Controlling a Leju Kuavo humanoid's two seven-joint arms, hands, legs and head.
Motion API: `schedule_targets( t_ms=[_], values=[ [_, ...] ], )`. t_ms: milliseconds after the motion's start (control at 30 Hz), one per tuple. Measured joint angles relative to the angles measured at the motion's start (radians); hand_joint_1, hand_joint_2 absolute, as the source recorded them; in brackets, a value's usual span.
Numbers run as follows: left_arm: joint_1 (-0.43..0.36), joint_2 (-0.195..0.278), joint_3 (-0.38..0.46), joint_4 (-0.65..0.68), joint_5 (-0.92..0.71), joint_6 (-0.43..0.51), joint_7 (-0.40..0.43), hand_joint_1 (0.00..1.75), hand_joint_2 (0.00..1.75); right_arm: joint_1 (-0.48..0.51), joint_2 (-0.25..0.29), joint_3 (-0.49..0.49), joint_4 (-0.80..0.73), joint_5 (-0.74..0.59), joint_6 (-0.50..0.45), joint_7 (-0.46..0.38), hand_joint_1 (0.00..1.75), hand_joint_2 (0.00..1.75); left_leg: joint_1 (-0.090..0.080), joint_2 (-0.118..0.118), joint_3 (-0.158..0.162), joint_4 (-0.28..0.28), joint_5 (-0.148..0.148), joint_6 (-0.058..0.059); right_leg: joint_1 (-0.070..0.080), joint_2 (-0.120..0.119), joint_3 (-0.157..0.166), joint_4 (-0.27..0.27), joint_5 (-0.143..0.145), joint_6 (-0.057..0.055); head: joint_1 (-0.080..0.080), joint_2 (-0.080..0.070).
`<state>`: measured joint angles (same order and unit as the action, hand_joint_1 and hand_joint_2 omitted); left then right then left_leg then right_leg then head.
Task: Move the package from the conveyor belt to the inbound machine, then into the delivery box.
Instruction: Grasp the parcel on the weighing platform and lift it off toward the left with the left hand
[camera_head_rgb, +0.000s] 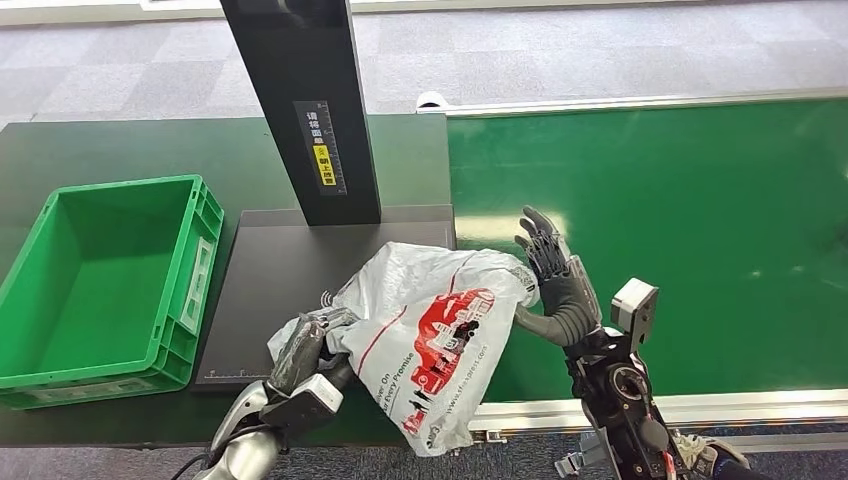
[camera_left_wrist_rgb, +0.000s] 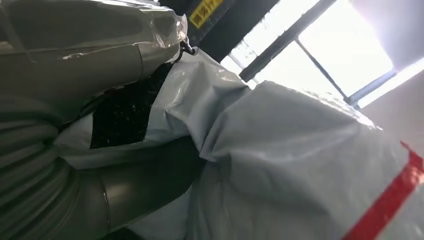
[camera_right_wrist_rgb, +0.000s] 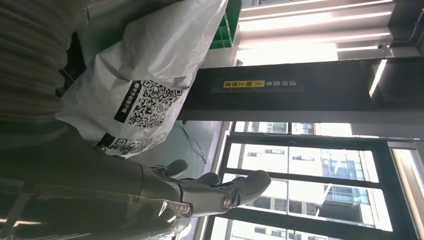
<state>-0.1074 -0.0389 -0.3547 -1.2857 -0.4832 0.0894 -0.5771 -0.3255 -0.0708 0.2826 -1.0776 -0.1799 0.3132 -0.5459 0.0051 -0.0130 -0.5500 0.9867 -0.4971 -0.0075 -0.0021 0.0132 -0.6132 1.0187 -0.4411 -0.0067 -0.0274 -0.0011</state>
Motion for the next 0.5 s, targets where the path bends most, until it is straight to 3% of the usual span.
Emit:
schedule_targets(
  t_ms=[133, 333, 500],
  values=[
    [0.005, -0.023, 0.038, -0.036, 0.111, 0.076, -0.045, 1.75, 1.75, 0.0, 0.002, 0.0, 0.005, 0.008, 0.003, 0.0, 0.0, 1.75, 0.0, 0.0, 0.0, 0.0, 0.0, 0.0, 0.0, 0.0, 0.0, 0.0, 0.0, 0.0, 0.0, 0.0],
    [0.01, -0.045, 0.077, -0.077, 0.194, 0.112, -0.075, 1.75, 1.75, 0.0, 0.007, 0.002, 0.018, 0.024, 0.016, 0.005, 0.0, 1.75, 0.0, 0.0, 0.0, 0.0, 0.0, 0.0, 0.0, 0.0, 0.0, 0.0, 0.0, 0.0, 0.0, 0.0],
    [0.012, -0.06, 0.117, -0.12, 0.345, 0.188, -0.116, 1.75, 1.75, -0.013, 0.001, 0.036, 0.068, 0.127, 0.064, 0.021, 0.0, 1.75, 0.0, 0.0, 0.0, 0.0, 0.0, 0.0, 0.0, 0.0, 0.0, 0.0, 0.0, 0.0, 0.0, 0.0]
  ],
)
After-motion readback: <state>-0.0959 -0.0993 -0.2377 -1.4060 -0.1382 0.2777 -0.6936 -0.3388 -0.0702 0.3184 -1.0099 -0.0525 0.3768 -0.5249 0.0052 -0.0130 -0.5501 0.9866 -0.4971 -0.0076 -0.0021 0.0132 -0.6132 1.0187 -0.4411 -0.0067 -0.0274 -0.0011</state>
